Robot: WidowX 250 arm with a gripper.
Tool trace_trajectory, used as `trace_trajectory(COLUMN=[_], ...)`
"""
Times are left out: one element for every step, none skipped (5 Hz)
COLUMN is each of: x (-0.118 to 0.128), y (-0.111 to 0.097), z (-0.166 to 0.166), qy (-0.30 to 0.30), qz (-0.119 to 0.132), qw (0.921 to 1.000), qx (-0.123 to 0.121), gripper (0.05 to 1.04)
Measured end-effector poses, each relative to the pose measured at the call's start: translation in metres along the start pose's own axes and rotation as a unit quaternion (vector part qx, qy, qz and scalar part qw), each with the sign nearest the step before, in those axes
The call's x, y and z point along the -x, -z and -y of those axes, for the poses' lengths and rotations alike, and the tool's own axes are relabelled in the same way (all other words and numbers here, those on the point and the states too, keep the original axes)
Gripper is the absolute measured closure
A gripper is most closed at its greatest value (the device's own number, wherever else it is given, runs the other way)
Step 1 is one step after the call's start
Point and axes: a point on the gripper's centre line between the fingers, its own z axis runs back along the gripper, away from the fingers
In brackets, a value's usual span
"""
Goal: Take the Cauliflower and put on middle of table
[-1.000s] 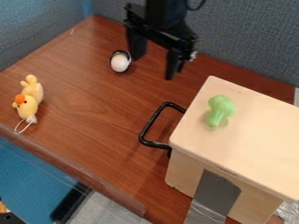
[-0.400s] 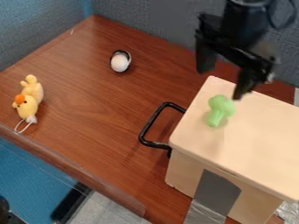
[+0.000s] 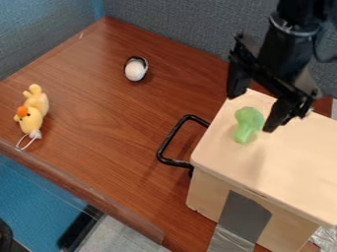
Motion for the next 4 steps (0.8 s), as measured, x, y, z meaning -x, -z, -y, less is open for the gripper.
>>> trace_trajectory(x=[0.005, 0.007, 0.008, 0.016], y=[0.012, 0.021, 0.022, 0.016], z=[-0.002, -0.002, -0.001, -0.005], qy=[-0.002, -0.006, -0.007, -0.013], qz=[-0.019, -0.031, -0.030, -0.032], qw=[0.9997, 0.9994, 0.9994, 0.9993], qx=[-0.013, -0.016, -0.015, -0.017], gripper=[0.127, 0.296, 0.495, 0.495])
